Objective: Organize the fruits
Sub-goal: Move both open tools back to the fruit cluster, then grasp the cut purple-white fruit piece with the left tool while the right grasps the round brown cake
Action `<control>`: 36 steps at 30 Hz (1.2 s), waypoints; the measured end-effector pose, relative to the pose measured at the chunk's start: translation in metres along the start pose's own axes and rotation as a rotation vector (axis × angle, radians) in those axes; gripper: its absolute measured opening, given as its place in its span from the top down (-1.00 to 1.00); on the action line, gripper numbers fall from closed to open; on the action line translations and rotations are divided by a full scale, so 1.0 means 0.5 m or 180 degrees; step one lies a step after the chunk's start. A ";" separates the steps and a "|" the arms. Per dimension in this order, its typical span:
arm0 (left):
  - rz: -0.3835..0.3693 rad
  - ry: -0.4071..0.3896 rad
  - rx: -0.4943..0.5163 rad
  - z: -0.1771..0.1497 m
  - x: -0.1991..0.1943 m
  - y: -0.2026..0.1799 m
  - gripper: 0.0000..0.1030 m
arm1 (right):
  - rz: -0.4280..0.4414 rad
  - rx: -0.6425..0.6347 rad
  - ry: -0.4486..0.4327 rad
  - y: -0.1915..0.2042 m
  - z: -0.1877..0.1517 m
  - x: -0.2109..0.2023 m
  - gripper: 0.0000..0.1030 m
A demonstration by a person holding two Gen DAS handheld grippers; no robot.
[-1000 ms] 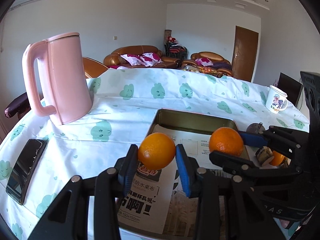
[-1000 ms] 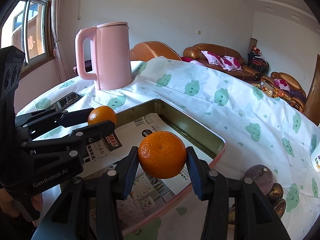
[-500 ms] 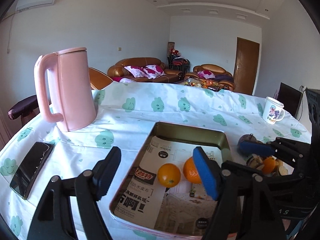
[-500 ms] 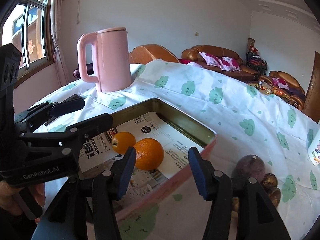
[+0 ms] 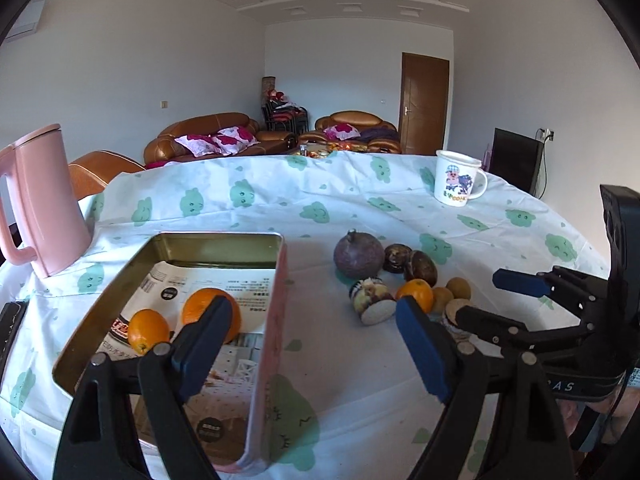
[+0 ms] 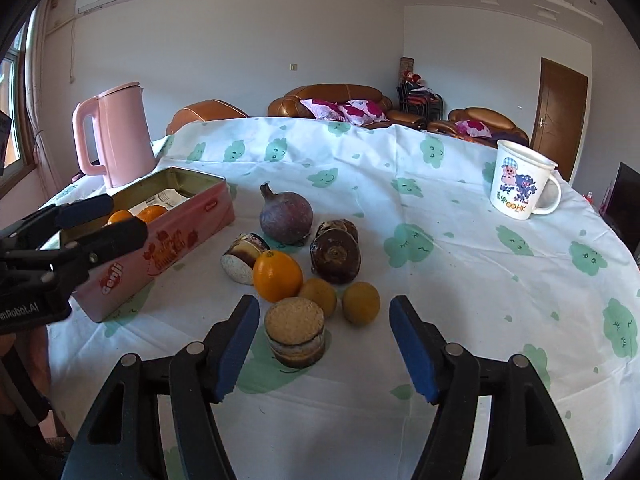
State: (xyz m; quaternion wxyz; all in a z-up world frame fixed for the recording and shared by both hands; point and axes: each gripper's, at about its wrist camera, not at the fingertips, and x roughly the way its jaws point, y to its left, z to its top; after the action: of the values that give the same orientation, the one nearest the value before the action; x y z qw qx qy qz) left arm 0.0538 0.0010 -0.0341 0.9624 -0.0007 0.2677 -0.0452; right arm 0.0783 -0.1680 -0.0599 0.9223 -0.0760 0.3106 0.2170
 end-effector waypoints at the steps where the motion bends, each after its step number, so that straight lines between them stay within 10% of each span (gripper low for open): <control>1: -0.0022 0.0027 0.0017 0.000 0.005 -0.008 -0.67 | -0.0021 -0.0064 0.0053 0.007 0.003 0.008 -0.34; 6: -0.0070 0.0125 0.0056 0.001 0.025 -0.031 -0.67 | 0.0021 -0.0177 0.0313 0.014 -0.006 0.032 -0.31; 11: -0.0140 0.0284 0.0100 0.001 0.049 -0.048 -0.63 | 0.0059 -0.0176 0.0357 0.014 -0.011 0.036 0.28; 36: -0.0109 0.0949 0.0288 0.039 0.190 -0.092 0.12 | 0.0035 0.0299 0.0154 -0.033 -0.008 0.015 0.28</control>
State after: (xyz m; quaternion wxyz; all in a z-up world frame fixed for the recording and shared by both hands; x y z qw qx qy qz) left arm 0.1406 -0.0538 -0.0651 0.9102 0.0448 0.4053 -0.0732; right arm 0.0890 -0.1813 -0.0677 0.9159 -0.0361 0.3431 0.2053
